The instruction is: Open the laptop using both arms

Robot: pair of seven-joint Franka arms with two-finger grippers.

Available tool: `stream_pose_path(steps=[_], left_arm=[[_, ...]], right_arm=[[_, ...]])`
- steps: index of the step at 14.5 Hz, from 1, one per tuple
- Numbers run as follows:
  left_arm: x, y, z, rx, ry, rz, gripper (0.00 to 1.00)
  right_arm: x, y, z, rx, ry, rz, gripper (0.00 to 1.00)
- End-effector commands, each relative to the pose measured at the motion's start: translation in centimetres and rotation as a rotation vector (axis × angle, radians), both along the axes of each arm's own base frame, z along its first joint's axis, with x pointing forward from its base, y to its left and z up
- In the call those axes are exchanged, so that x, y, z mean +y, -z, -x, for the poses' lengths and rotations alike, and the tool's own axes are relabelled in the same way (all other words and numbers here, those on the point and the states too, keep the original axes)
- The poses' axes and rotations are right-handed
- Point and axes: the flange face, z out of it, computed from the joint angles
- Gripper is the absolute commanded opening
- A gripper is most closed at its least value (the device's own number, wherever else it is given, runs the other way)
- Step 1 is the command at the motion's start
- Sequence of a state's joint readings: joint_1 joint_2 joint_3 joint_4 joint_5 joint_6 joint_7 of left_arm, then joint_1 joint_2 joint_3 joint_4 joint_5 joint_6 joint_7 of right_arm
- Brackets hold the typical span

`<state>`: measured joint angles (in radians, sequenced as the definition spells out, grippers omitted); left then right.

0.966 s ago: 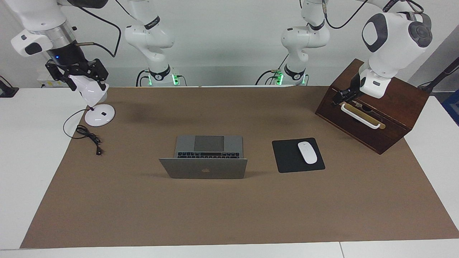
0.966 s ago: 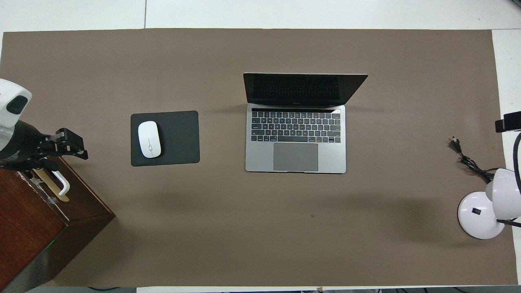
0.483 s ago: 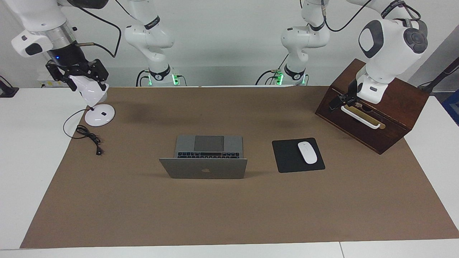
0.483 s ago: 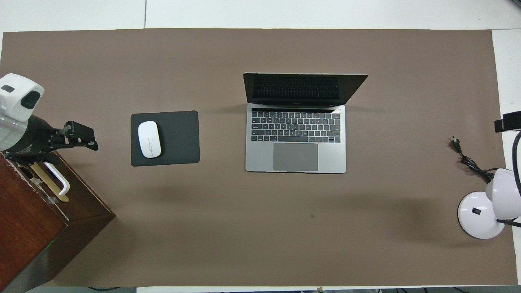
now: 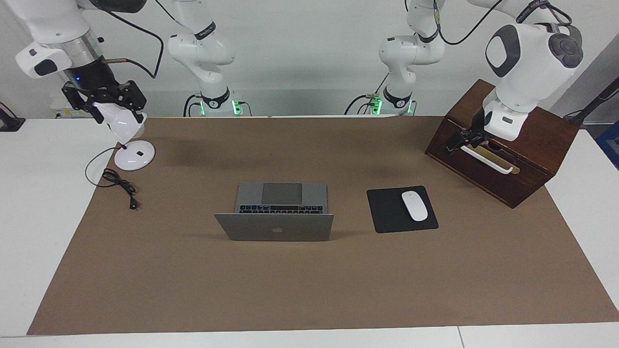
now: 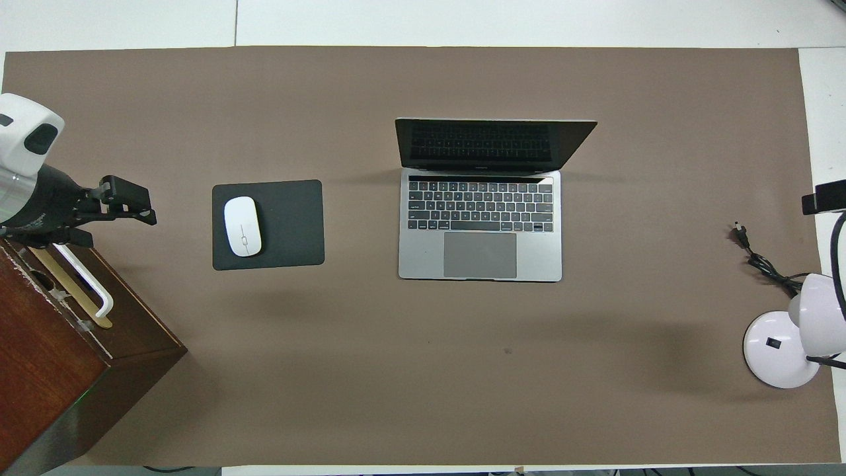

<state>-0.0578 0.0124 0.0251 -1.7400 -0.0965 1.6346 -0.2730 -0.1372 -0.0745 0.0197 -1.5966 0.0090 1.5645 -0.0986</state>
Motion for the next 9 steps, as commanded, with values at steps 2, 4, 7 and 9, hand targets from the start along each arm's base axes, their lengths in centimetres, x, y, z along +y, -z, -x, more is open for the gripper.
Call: stream_pose_path(steps=[2,4,7,9], left_arm=[[0.5,-1.2,0.2,-0.008,0.003,-0.017,1.0],[0.3,-1.4,0.0,-0.001,0.007,-0.018,1.0],[0.2,-3.6,-0.4,-0.008,0.019,-0.038,1.0],[0.5,-3.4,-0.4,-0.011,0.014,-0.037,1.0]], right_arm=[[-0.2,-0.1,-0.2,-0.002,-0.008,0.014,1.0],[-0.2,-0.1,-0.2,-0.002,-0.006,0.014,1.0],[-0.2,-0.1,-0.2,-0.001,-0.008,0.012,1.0],[-0.2,0.1,-0.1,0.005,-0.008,0.01,1.0]])
